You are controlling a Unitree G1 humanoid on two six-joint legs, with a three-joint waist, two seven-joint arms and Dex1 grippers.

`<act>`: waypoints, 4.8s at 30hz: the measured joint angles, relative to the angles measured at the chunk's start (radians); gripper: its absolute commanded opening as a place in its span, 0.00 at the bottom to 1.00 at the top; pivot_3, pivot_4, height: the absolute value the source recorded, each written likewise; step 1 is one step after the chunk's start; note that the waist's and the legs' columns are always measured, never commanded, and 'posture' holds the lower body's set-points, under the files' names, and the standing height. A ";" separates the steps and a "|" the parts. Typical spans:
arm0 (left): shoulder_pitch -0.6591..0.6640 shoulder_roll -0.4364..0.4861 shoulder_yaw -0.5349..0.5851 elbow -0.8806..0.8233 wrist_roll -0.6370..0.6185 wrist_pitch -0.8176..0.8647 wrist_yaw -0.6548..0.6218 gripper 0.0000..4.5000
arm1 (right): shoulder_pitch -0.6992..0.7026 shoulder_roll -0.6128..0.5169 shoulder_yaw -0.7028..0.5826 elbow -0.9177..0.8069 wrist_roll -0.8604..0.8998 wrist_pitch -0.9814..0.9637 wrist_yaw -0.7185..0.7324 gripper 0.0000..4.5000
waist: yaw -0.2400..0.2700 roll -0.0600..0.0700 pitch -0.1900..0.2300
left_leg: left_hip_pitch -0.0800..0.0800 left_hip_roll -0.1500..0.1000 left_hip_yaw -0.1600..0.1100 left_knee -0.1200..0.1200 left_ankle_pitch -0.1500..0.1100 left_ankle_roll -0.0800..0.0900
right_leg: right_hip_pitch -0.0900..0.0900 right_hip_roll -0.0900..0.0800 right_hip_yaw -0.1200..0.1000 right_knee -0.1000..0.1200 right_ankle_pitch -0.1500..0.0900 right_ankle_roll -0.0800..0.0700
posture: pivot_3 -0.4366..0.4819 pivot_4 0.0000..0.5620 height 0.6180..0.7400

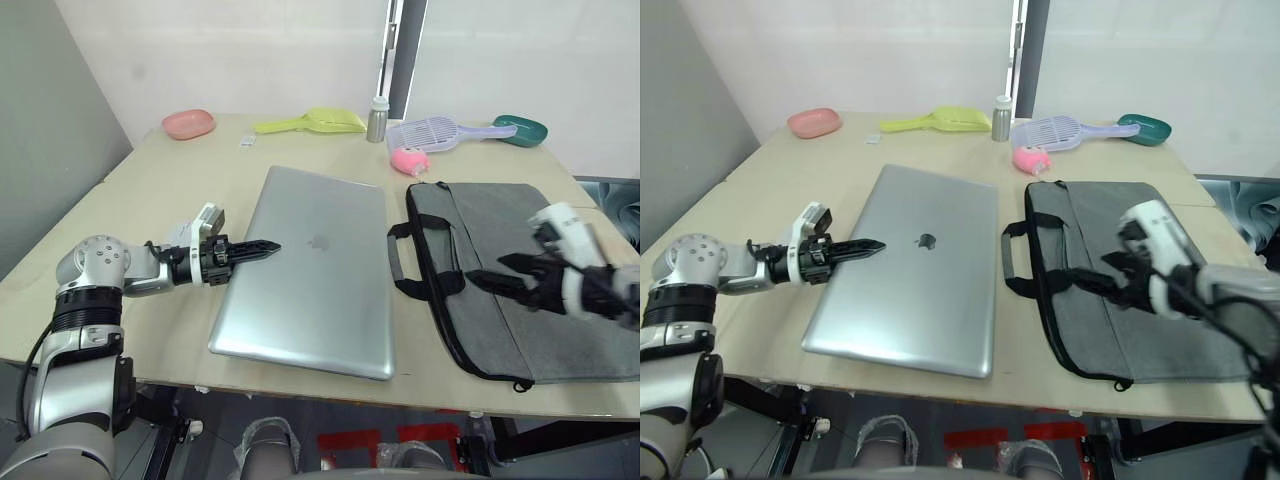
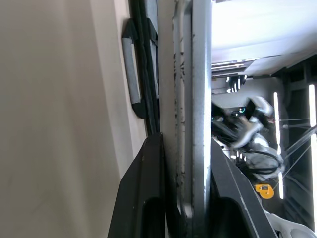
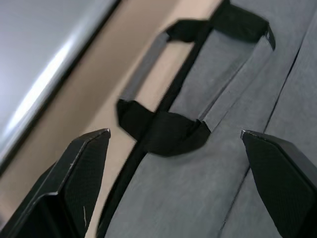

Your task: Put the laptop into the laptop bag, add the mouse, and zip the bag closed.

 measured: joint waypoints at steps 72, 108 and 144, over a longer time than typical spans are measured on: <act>-0.078 -0.188 0.215 0.191 -0.366 0.000 0.503 0.07 | -0.091 0.136 -0.133 0.028 0.165 -0.070 0.007 0.01 | 0.005 0.000 0.000 | -0.001 -0.001 0.000 -0.003 0.000 -0.001 | 0.001 0.000 0.000 -0.005 0.004 0.007 | 0.48 0.27 1.00; 0.166 -0.440 0.011 -0.043 -0.827 -0.292 1.091 0.07 | -0.149 0.169 -0.022 0.066 0.313 -0.179 -0.143 0.01 | -0.014 0.000 0.000 | -0.001 -0.001 0.001 0.000 0.000 -0.001 | 0.001 0.000 0.001 -0.006 0.010 0.019 | 0.48 0.27 1.00; 0.200 -0.445 -0.154 -0.195 -0.615 -0.353 0.885 0.07 | -0.048 0.378 0.322 0.052 0.802 -0.534 -0.723 0.01 | -0.029 0.000 0.000 | -0.001 -0.001 0.001 0.000 0.000 -0.001 | 0.001 0.000 0.001 -0.006 0.012 0.023 | 0.48 0.27 1.00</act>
